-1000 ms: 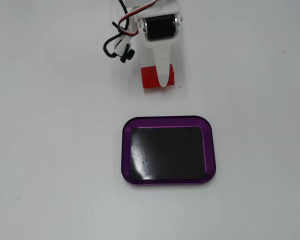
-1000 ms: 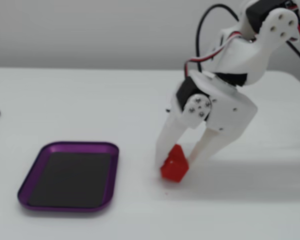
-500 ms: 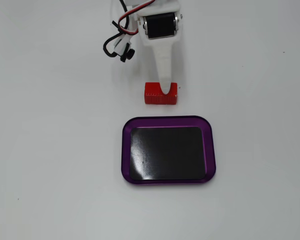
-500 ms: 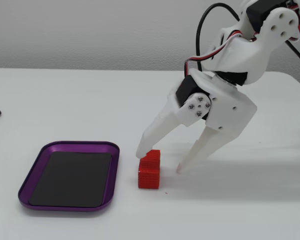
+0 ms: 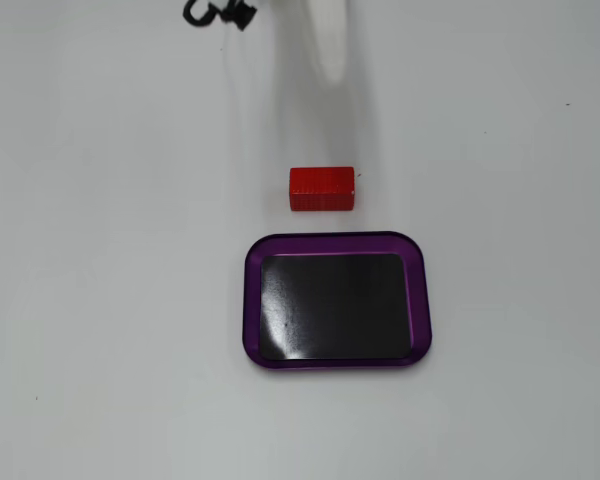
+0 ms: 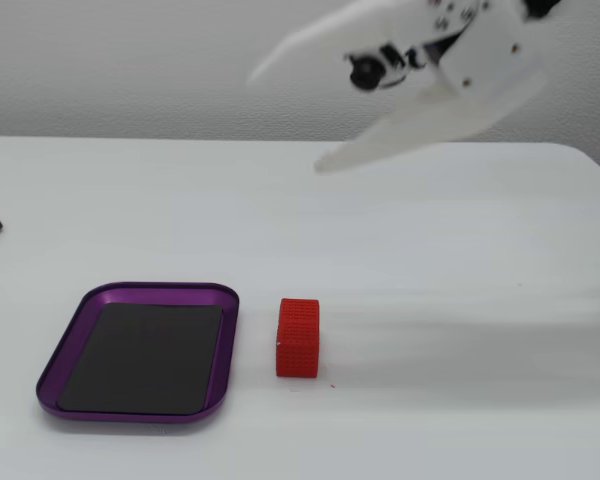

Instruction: Remove the cube from the box.

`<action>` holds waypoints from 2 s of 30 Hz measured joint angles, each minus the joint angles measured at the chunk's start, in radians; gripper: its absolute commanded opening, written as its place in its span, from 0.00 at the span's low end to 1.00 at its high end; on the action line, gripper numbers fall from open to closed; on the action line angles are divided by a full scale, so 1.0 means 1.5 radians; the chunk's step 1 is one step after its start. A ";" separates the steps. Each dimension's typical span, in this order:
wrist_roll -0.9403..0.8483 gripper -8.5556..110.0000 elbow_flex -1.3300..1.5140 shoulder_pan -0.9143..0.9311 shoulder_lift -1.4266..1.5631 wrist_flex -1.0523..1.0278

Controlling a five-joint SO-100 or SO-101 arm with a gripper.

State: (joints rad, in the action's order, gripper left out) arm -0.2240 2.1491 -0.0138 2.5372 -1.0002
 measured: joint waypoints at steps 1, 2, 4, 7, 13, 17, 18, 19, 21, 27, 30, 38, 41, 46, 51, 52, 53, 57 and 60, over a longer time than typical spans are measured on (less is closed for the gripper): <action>0.000 0.25 0.014 0.000 0.056 0.006; 0.000 0.25 0.037 0.000 0.106 0.012; 0.000 0.26 0.087 0.016 0.207 0.020; 0.000 0.26 0.180 0.061 0.345 0.051; 0.004 0.26 0.361 0.117 0.501 0.079; 0.016 0.26 0.418 0.115 0.501 0.054; 0.034 0.26 0.421 0.115 0.501 0.041; 0.057 0.25 0.421 0.115 0.501 0.030; 0.117 0.25 0.426 0.115 0.501 0.005; 0.163 0.25 0.428 0.116 0.498 -0.033; 0.166 0.25 0.441 0.115 0.498 -0.036; 0.166 0.08 0.477 0.114 0.498 -0.056; 0.166 0.07 0.477 0.114 0.498 -0.058; 0.166 0.07 0.477 0.112 0.498 -0.058; 0.166 0.07 0.477 0.111 0.498 -0.058; 0.166 0.07 0.477 0.111 0.498 -0.058; 0.166 0.07 0.477 0.111 0.498 -0.058; 0.166 0.07 0.477 0.111 0.498 -0.058; 0.166 0.07 0.477 0.111 0.498 -0.058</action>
State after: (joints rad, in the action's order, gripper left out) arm 0.0245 2.8639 0.1534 3.2843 -1.0876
